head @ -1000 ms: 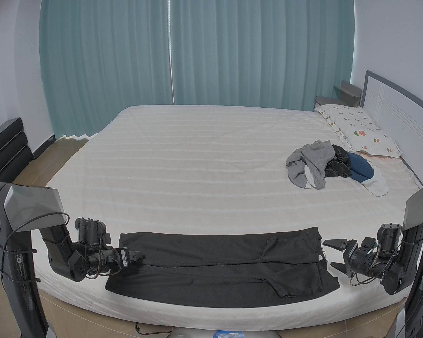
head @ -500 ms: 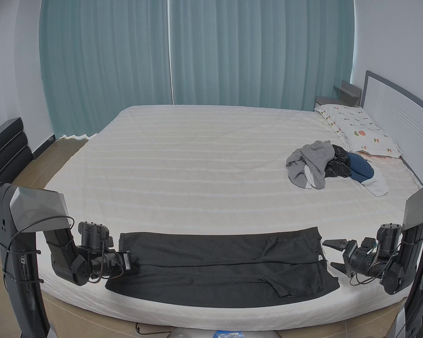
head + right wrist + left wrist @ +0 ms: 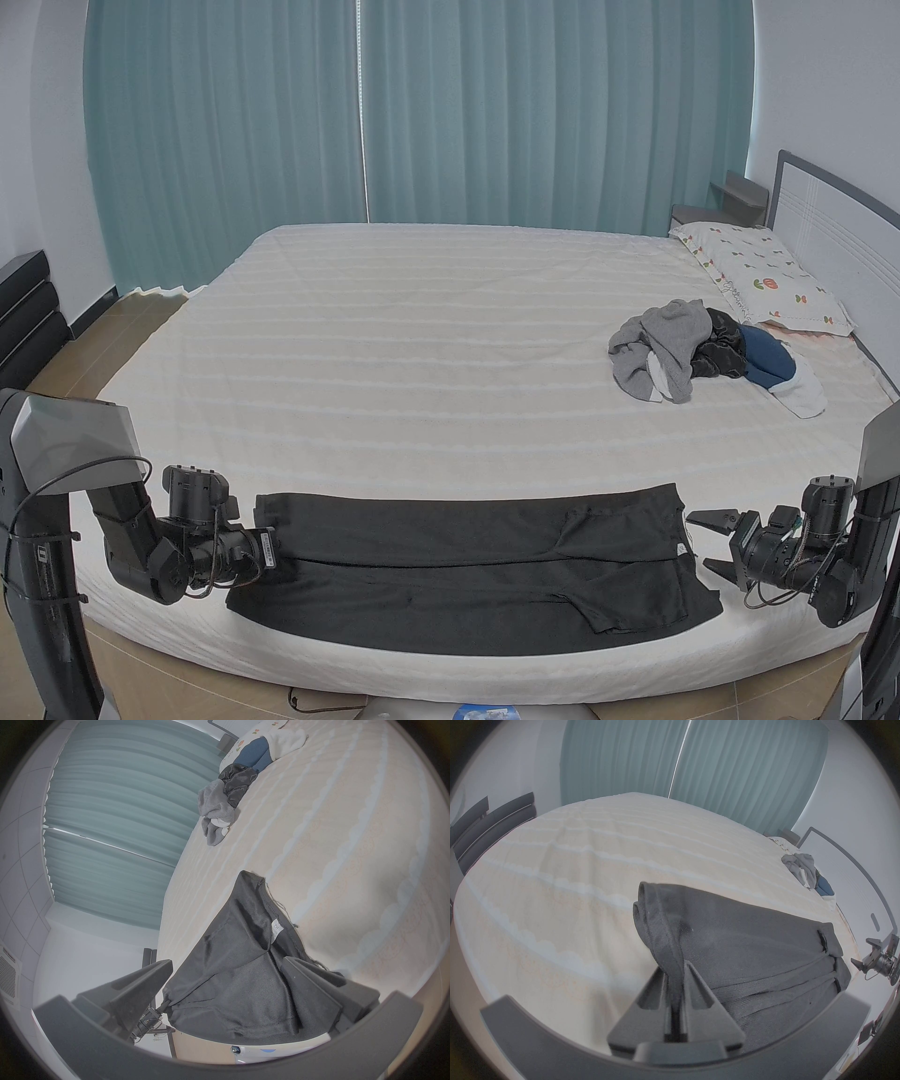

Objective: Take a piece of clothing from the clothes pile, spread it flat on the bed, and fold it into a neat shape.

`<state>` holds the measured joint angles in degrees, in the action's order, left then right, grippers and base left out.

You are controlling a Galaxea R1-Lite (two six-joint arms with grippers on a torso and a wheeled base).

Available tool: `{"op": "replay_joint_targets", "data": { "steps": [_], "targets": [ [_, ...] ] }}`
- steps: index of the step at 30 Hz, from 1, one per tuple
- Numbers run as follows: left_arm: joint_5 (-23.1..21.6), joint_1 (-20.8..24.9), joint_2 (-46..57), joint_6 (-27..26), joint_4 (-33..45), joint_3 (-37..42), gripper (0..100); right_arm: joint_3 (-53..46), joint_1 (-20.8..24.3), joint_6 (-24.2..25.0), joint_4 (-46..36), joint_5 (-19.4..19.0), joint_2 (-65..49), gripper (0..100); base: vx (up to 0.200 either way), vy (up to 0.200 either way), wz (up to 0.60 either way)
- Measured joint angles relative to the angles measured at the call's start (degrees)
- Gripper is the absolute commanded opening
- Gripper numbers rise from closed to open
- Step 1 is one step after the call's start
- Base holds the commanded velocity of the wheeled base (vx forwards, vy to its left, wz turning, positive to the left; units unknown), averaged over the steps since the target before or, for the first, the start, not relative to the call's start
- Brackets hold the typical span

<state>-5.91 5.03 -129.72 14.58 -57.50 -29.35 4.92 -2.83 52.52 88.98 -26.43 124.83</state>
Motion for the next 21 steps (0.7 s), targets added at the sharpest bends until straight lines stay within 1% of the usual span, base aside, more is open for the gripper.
{"op": "replay_joint_targets", "data": {
  "steps": [12, 21],
  "targets": [
    [0.33, 0.33, 3.49, 0.20, 0.27, 0.85, 0, 0.00, -0.09, 0.04, 0.00, -0.01, -0.13, 100, 0.000, 0.000, 0.00],
    [0.34, 0.39, 3.75, 0.17, 0.24, 0.55, 0, 0.00, -0.15, 0.04, 0.00, -0.01, -0.33, 100, 0.000, 0.000, 0.00]
  ]
}}
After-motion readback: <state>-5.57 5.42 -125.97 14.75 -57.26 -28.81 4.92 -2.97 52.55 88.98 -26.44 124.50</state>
